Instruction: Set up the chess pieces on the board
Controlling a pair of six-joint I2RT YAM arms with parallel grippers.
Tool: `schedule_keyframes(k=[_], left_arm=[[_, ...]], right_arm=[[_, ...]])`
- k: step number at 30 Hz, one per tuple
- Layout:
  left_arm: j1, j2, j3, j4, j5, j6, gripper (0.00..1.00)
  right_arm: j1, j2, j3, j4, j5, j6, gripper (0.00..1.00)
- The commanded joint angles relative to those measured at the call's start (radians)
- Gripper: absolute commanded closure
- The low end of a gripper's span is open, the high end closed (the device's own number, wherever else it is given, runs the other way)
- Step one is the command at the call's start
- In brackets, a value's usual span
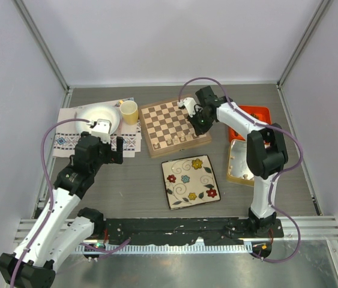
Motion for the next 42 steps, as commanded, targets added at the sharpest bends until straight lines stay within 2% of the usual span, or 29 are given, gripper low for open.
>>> schedule_keyframes(k=[1,21,42], left_arm=[[0.004,-0.006,-0.002,0.036,0.01,0.017,0.0],[0.004,-0.006,-0.002,0.036,0.011,0.017,0.0],[0.004,-0.006,-0.002,0.035,0.011,0.018,0.01]], right_arm=[[0.009,0.024,0.069,-0.007,0.022,-0.002,0.94],[0.021,0.076,0.103,-0.036,0.027,0.003,0.86],[0.022,0.07,0.129,-0.045,0.032,0.021,0.6]])
